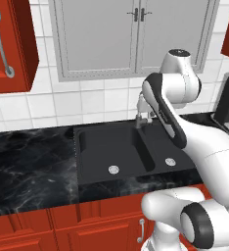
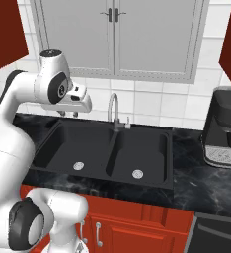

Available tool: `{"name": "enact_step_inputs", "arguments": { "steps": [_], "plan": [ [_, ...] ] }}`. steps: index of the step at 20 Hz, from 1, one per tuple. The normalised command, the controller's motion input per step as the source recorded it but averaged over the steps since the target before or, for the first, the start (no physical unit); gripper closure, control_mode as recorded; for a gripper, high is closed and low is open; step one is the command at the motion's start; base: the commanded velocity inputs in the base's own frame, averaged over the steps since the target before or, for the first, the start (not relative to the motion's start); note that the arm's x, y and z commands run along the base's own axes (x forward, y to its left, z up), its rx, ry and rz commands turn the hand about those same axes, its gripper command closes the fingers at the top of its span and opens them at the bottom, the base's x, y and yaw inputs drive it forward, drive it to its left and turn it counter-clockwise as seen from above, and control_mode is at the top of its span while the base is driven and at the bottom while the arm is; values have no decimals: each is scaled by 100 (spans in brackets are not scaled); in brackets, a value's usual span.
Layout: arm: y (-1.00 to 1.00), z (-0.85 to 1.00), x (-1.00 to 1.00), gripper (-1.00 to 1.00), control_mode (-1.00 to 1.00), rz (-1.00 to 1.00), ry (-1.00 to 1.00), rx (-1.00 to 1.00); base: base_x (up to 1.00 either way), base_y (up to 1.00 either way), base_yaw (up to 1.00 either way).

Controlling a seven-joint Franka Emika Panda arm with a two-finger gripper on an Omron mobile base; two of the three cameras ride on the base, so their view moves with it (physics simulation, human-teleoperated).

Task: Close all open cabinet doors.

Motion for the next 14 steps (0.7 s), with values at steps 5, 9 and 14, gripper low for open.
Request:
{"name": "enact_step_inputs", "arguments": {
  "steps": [5, 9, 14],
  "plan": [
    [-10, 7, -42, -100, -100, -1, -1, 0, 0, 0, 0],
    [-16, 27, -79, -100, -100, -5, 0, 0, 0, 0, 0],
    [-7, 32, -81, -100, -100, -8, 0, 0, 0, 0, 0]
  ]
}}
